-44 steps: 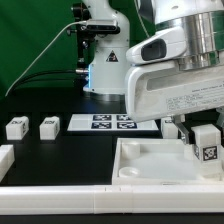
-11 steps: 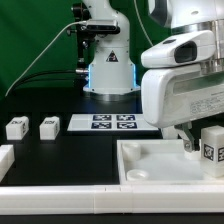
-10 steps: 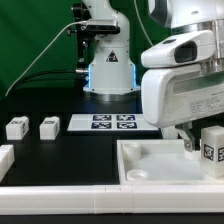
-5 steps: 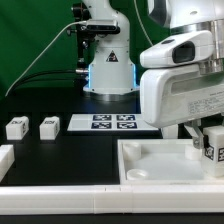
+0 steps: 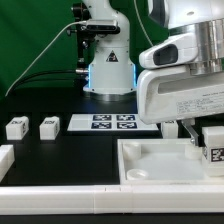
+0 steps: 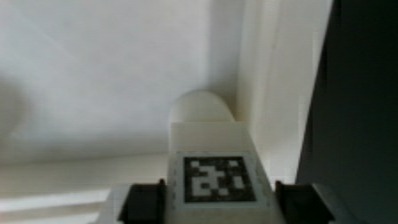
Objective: Assemble one leg
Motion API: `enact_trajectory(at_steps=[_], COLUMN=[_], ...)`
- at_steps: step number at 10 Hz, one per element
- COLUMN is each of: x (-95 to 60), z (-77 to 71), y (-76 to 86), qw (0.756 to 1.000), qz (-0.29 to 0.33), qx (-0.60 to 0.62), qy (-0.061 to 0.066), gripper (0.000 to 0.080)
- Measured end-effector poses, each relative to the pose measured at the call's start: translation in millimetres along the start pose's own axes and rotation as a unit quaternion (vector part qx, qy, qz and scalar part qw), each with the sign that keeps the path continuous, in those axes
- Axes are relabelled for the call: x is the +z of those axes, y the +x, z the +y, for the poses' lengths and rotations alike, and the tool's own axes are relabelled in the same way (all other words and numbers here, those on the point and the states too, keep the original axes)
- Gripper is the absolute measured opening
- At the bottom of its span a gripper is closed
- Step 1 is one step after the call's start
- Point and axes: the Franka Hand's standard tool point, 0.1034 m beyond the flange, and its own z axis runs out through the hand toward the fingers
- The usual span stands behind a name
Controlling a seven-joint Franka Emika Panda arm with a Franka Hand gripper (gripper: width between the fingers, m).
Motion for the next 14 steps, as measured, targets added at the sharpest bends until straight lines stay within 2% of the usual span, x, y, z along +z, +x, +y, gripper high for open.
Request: enact_trajectory(at_steps=[3, 5, 6, 9, 12, 14], x=[-1.7, -1.4, -1.4, -0.9, 0.7, 1.0], z=[-1.7, -4.4, -5.6, -11.3, -16.9, -17.8], y=[1.9, 1.3, 1.3, -0.1, -2.5, -2.9], qw=[0.988, 0.960, 0.943, 0.871, 0.781, 0.785], qz=[0.007, 0.007, 0.008, 0.002, -0.011, -0.011], qx=[0.157, 0.280, 0.333, 0.490, 0.624, 0.619], qy=[0.002, 0.004, 0.005, 0.015, 0.027, 0.027], gripper=[0.0294, 0.0294, 0.0294, 0.0295, 0.0295, 0.0305])
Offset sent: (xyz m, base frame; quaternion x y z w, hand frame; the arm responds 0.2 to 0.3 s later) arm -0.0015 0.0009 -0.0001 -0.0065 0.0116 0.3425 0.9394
